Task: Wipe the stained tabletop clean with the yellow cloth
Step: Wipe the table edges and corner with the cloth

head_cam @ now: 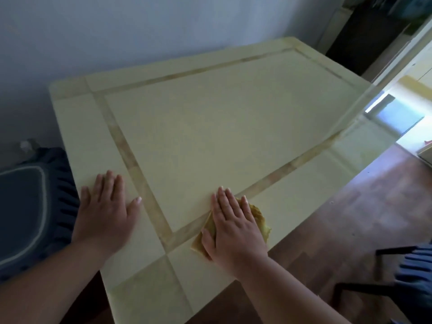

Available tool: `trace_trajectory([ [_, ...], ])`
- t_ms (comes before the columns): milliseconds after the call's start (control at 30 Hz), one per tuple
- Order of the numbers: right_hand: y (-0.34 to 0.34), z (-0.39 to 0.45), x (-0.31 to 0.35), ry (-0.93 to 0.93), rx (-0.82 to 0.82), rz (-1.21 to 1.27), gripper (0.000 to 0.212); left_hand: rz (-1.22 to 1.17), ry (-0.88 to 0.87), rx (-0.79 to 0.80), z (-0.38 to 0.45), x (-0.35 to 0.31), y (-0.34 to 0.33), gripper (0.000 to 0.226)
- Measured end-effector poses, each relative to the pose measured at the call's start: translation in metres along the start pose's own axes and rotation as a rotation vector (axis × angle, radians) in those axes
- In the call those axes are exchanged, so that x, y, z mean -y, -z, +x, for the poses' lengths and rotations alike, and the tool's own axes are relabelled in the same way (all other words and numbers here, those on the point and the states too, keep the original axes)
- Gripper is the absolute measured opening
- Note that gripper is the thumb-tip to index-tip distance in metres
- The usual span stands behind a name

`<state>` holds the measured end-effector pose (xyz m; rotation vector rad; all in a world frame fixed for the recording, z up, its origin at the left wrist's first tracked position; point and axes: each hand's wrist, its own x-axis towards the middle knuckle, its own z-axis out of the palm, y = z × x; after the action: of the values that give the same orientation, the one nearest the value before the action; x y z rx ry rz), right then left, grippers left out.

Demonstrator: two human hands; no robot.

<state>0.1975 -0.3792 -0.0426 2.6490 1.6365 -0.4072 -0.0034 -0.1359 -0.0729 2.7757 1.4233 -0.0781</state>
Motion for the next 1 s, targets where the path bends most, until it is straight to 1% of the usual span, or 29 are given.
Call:
trace_trajectory([
  [200,0.001,0.035,-0.006,-0.168,-0.034,0.025,0.088,0.009,0.001,0.011,-0.001,0.001,0.002,0.090],
  [300,0.004,0.036,-0.001,-0.210,-0.014,0.027,0.087,0.021,0.001,0.020,-0.001,0.000,0.004,0.091],
  [400,0.003,0.033,0.011,-0.294,0.006,0.048,0.087,0.030,0.001,0.025,0.000,-0.001,0.004,0.091],
  [533,-0.004,0.029,0.037,-0.378,0.012,0.097,0.089,0.024,0.001,0.040,0.000,-0.002,0.007,0.090],
  [767,-0.011,0.015,0.075,-0.396,0.019,0.108,0.089,0.027,-0.012,0.057,0.002,-0.001,0.007,0.088],
  [900,-0.021,-0.006,0.124,-0.384,0.044,0.163,0.090,0.026,-0.017,0.087,0.002,-0.002,0.014,0.088],
  [1000,-0.040,-0.019,0.169,-0.416,-0.016,0.212,0.095,0.016,-0.030,0.124,0.000,0.000,0.020,0.088],
])
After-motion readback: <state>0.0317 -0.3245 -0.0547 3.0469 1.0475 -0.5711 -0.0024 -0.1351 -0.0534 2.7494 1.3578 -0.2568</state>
